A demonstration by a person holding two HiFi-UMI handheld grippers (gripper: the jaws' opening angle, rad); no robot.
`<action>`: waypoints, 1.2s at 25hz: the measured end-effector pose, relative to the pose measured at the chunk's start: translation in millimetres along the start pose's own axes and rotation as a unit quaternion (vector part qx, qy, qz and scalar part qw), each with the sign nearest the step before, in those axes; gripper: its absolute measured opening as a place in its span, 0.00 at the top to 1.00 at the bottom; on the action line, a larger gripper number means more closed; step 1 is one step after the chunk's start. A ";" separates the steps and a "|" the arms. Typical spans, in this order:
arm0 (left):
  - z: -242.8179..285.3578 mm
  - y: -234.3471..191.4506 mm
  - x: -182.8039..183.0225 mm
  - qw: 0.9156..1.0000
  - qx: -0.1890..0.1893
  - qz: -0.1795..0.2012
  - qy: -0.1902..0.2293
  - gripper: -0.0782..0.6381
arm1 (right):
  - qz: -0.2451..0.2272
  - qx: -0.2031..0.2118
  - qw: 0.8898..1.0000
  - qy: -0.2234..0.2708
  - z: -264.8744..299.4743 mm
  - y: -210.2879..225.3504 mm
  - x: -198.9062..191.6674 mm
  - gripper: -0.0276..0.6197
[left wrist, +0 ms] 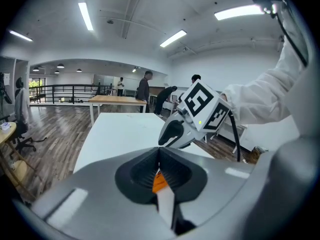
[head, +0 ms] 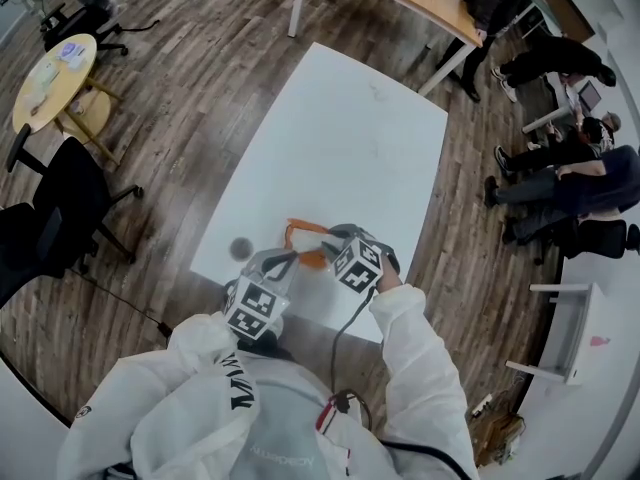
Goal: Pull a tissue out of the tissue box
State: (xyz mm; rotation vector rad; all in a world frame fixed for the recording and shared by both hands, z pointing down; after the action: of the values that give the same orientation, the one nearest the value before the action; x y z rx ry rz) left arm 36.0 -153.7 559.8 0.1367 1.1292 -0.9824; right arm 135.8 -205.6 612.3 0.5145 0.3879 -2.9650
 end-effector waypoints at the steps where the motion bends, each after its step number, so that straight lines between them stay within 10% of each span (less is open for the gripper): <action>1: 3.5 -1.2 -4.3 1.000 0.002 -0.002 -0.008 0.89 | 0.002 -0.002 1.000 0.000 -0.3 0.5 -0.4 0.80; 30: 69.3 -35.8 -63.4 0.991 0.032 -0.061 -0.112 0.89 | 0.011 -0.007 1.000 0.000 -4.1 -5.0 -3.1 0.90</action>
State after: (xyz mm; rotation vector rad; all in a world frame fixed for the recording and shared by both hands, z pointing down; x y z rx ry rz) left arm 53.7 -175.6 656.3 0.0089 0.9093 -1.1139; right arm 139.3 -199.4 610.9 0.5130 0.3992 -2.9393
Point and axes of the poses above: the fingertips, and each gripper's own axes: z forward along the fingers, y to its right, x out of its top, the point moved 4 cm from there along -z, backward along the fingers, and after that the axes turned 14 degrees about -z, right-handed, at the moved point
